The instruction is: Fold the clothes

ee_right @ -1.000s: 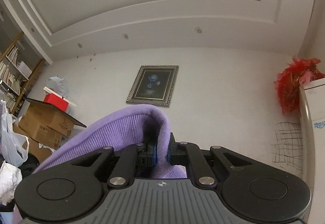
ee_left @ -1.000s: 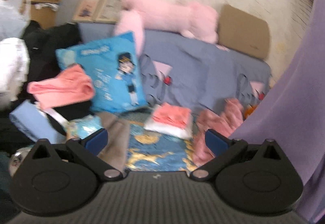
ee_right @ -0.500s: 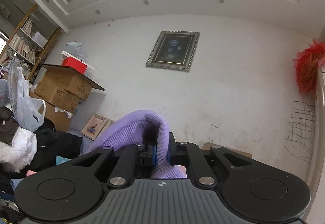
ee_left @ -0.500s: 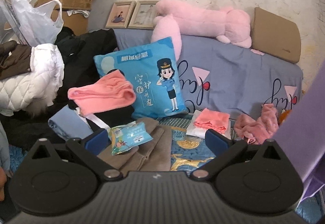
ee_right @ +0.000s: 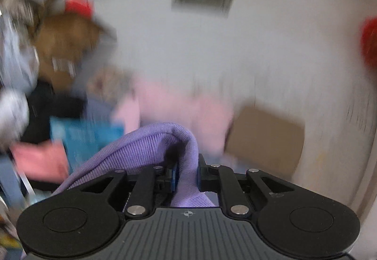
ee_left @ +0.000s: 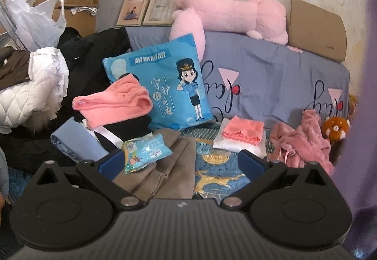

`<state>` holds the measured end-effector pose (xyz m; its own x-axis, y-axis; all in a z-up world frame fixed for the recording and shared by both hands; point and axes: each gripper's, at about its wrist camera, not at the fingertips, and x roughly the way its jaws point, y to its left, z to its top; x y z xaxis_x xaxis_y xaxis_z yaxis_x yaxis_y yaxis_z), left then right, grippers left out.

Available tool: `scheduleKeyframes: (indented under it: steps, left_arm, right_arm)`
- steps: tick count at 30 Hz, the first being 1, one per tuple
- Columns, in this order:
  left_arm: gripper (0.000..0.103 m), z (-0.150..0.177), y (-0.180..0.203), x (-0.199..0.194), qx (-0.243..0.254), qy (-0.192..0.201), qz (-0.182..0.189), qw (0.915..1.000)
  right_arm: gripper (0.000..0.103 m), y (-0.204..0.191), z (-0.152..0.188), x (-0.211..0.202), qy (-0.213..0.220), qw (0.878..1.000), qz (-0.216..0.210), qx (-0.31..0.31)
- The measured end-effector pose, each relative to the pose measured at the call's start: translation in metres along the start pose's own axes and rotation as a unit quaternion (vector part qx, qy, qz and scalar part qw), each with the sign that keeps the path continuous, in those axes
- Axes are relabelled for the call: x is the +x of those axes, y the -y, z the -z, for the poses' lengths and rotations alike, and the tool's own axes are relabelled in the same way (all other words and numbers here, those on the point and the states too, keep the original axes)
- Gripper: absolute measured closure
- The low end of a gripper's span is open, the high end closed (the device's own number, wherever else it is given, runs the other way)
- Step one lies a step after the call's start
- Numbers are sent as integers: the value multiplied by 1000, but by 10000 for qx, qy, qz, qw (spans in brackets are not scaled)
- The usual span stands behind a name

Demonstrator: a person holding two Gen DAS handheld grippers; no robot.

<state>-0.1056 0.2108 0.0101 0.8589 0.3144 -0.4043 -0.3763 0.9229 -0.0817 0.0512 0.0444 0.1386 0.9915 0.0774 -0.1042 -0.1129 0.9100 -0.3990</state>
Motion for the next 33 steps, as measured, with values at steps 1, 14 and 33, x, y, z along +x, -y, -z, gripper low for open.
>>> scheduleKeyframes:
  steps: [1,14,33]
  left_arm:
    - [0,1,2,0,20,-10,14,10000]
    - [0,19,40,14,500,-328,199,9980]
    - [0,43,90,9,1280,-699,401,9885]
  right_arm:
    - [90,-14,21,29,-364,9990,153,-202]
    - [58,-51,203,65,-2107,9769,318,-138]
    - [95,-64,316,3,-3288,9087,-1495,2094]
